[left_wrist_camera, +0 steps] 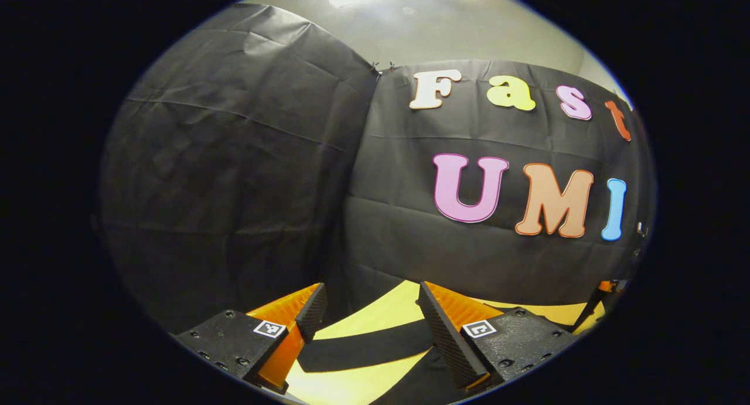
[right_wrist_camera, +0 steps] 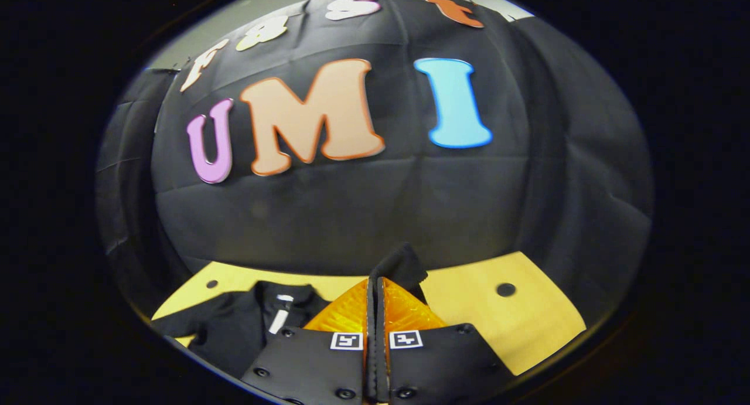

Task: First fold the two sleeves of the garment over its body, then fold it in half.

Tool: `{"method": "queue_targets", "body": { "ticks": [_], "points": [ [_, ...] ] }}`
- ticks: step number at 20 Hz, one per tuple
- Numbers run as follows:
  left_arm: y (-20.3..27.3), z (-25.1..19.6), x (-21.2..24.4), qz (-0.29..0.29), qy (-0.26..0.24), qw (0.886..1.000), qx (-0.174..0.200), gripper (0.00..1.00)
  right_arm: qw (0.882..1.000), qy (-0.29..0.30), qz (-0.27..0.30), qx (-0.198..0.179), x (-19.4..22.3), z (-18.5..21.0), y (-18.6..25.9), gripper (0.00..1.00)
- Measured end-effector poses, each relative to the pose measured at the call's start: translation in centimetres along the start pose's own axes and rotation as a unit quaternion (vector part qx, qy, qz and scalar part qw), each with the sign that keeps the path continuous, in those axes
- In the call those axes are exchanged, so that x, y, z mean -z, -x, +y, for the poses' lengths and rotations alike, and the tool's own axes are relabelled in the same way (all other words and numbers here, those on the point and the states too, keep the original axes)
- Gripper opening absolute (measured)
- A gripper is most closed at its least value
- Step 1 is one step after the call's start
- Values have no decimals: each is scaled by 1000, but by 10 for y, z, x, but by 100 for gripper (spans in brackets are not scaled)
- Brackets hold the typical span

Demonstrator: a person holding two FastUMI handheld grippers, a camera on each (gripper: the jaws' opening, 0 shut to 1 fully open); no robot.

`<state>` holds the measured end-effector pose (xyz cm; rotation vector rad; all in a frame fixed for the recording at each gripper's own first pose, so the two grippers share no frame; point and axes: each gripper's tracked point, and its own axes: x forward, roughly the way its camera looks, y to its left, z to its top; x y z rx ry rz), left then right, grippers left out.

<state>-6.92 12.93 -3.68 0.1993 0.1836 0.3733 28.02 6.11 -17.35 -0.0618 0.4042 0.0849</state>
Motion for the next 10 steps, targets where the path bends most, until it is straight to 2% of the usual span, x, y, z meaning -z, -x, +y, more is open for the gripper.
{"method": "queue_targets", "body": {
  "ticks": [4, 7, 10],
  "points": [
    [-3, 37, 5, 8, -4, 1000, -22, 92, 998, 11, -9, -63, -12, 107, -29, 2],
    [-6, 63, 12, 16, 4, 999, -41, 92, 994, 27, 6, -106, 4, 182, -54, 1],
    [-7, 81, 22, 26, 2, 998, -56, 92, 988, 54, 31, -144, 39, 247, -71, 1]
  ]
}}
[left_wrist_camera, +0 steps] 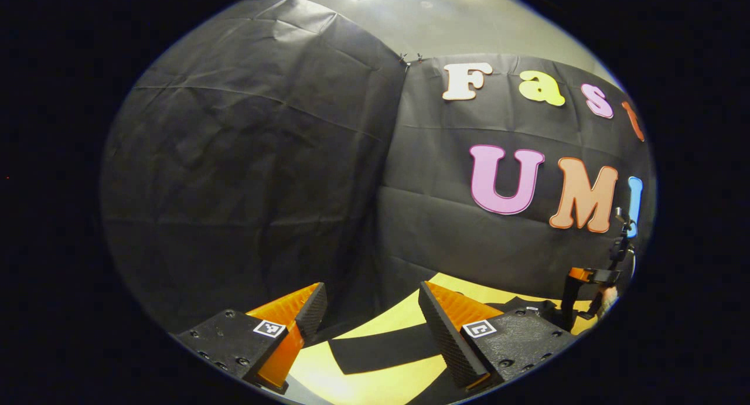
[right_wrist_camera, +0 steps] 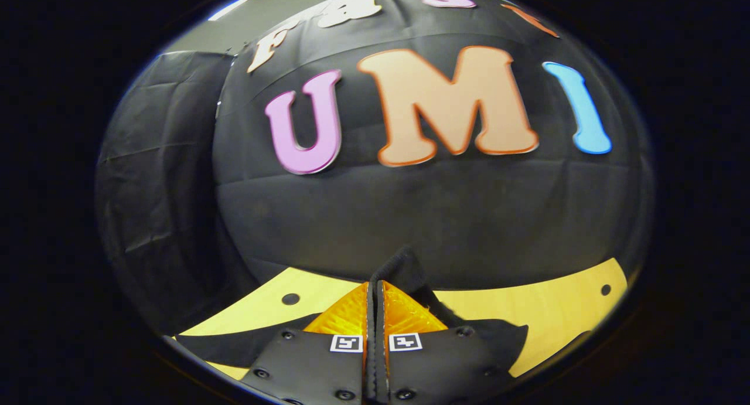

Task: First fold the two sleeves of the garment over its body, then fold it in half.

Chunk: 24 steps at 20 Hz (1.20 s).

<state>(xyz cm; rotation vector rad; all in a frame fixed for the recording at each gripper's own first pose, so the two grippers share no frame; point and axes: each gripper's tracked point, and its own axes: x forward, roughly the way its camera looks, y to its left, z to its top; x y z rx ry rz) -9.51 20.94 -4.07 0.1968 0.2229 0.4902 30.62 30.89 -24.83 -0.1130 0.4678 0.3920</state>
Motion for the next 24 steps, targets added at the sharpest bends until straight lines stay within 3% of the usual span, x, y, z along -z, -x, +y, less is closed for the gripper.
{"method": "queue_targets", "body": {
  "ticks": [4, 11, 12, 15, 16, 19, 21, 22, 24],
  "points": [
    [2, 20, 12, 12, 2, 1000, -14, 92, 998, 17, 45, -35, 51, 58, -41, 2],
    [-3, 35, 44, 47, 10, 999, -14, 93, 993, 20, 98, -58, 95, 54, -105, 7],
    [-7, 37, 47, 49, 12, 999, -11, 92, 993, 20, 97, -61, 95, 50, -108, 14],
    [-15, 33, 47, 48, 16, 999, -5, 93, 994, 40, 90, -56, 92, 40, -110, 78],
    [-19, 31, 51, 49, 15, 999, -2, 92, 993, 47, 88, -58, 94, 54, -96, 100],
    [-32, 24, 71, 59, 5, 998, 4, 93, 993, 64, 80, -57, 77, 66, -65, 96],
    [-39, 18, 93, 73, -6, 997, 13, 93, 994, 68, 68, -57, 57, 61, -39, 99],
    [-41, 16, 105, 80, -10, 997, 16, 92, 994, 68, 59, -57, 44, 55, -19, 96],
    [-50, 13, 131, 97, -26, 995, 17, 94, 995, 67, 40, -55, 15, 41, 30, 99]
  ]
}}
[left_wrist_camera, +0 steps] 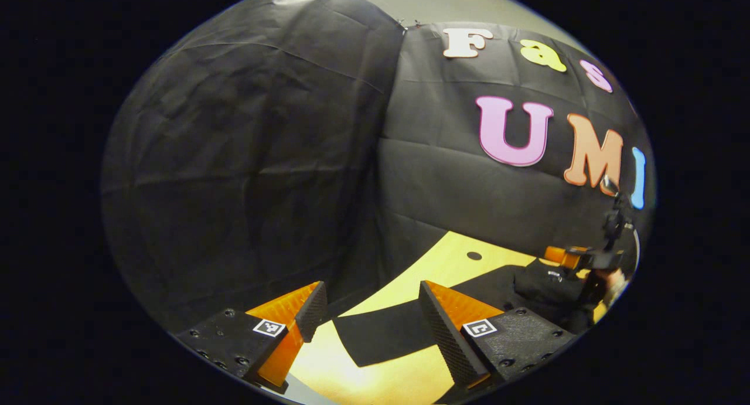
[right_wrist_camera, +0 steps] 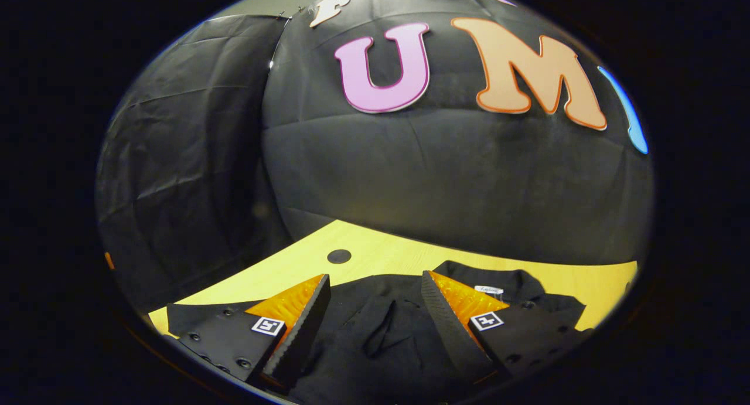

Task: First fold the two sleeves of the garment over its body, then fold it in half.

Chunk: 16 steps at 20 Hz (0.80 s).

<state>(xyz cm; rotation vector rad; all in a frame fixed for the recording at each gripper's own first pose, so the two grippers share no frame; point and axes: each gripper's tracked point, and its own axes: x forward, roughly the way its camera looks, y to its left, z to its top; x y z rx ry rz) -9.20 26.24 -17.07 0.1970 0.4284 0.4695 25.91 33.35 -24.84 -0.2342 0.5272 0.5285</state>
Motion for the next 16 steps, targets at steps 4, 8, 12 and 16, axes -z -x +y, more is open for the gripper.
{"method": "queue_targets", "body": {
  "ticks": [4, 8, 12, 16],
  "points": [
    [-15, -3, 55, 52, -22, 998, 6, 94, 997, 27, -59, 48, -51, -46, 113, 95],
    [-26, 0, 105, 115, -34, 993, 2, 94, 987, 26, -120, 103, -88, -89, 217, 97],
    [-35, 6, 130, 147, -39, 988, -4, 96, 968, 13, -146, 205, -86, -153, 277, 100],
    [-42, 4, 148, 173, -49, 984, 2, 95, 944, -18, -155, 291, -72, -212, 334, 100]
  ]
}}
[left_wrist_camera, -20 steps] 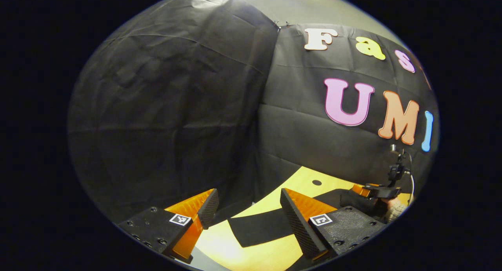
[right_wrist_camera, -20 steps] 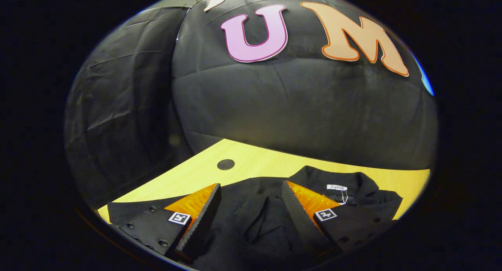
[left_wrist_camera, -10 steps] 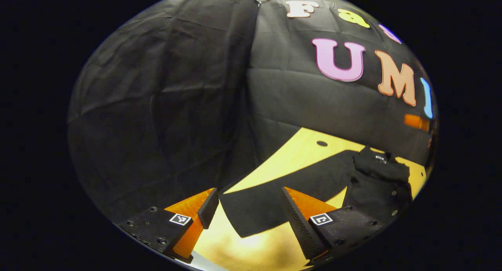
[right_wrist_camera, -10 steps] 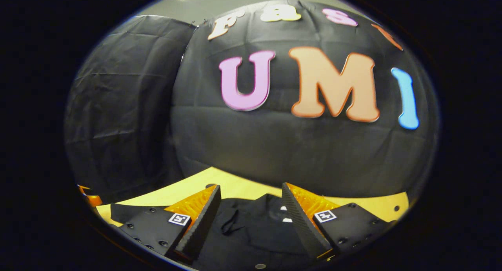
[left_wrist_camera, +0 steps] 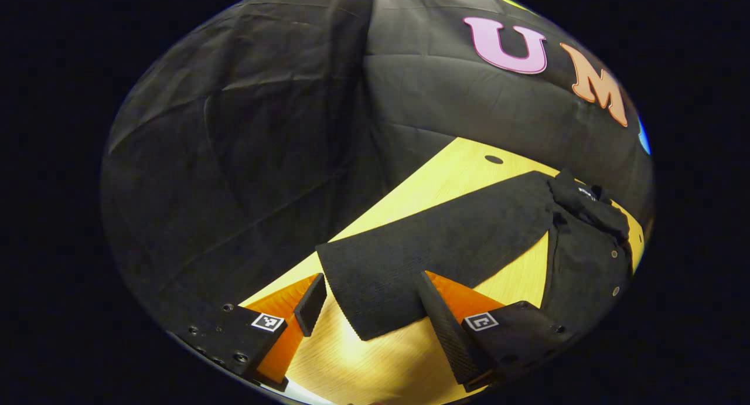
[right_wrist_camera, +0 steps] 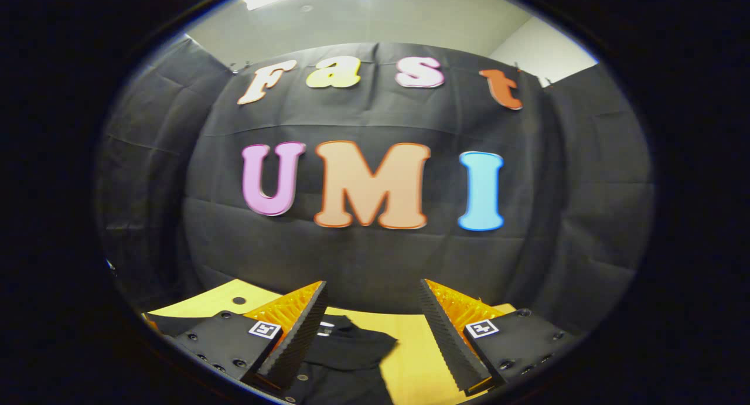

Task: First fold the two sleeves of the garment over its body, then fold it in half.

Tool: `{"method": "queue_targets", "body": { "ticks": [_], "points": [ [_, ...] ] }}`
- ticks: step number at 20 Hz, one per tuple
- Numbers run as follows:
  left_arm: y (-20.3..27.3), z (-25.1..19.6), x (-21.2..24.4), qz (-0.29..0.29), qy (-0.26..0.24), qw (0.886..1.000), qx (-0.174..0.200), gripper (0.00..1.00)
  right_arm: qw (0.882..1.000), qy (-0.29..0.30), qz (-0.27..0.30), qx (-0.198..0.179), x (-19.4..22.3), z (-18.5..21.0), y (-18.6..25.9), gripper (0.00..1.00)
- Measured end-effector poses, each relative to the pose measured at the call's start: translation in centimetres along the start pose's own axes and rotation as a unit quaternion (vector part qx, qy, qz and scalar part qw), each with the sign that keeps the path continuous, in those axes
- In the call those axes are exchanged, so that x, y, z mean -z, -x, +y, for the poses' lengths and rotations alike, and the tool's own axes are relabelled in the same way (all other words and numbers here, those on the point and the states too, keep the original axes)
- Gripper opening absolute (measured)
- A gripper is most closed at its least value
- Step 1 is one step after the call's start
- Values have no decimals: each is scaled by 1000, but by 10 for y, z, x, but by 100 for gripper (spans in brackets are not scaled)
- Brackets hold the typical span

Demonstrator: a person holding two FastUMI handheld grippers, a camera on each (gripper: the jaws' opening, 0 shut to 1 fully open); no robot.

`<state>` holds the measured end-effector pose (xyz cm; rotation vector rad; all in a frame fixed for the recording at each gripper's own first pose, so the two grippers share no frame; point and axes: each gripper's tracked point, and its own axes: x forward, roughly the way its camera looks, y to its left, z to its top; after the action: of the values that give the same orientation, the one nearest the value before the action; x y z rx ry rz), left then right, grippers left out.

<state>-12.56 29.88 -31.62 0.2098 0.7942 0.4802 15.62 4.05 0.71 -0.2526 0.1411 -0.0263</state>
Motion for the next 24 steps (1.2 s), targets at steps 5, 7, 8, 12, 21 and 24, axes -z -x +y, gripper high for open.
{"method": "queue_targets", "body": {
  "ticks": [5, 7, 8, 12, 21, 24],
  "points": [
    [-9, -3, 11, 16, -6, 1000, 0, 96, 997, 52, -7, 55, -7, -44, 20, 100],
    [-7, -4, 14, 20, -3, 1000, -4, 96, 997, 55, 0, 55, -2, -43, 26, 100],
    [-10, -2, 16, 20, -2, 1000, -4, 97, 997, 53, 6, 50, 3, -40, 28, 100],
    [-10, -7, 15, 12, -2, 1000, 4, 94, 997, 56, 10, 52, 11, -39, 33, 98],
    [-12, -18, 11, 14, 16, 999, 34, 29, 996, 45, 20, 71, 24, -55, 43, 98],
    [-12, -22, 11, 16, 42, 998, 41, 4, 995, 38, 20, 87, 24, -69, 48, 98]
  ]
}}
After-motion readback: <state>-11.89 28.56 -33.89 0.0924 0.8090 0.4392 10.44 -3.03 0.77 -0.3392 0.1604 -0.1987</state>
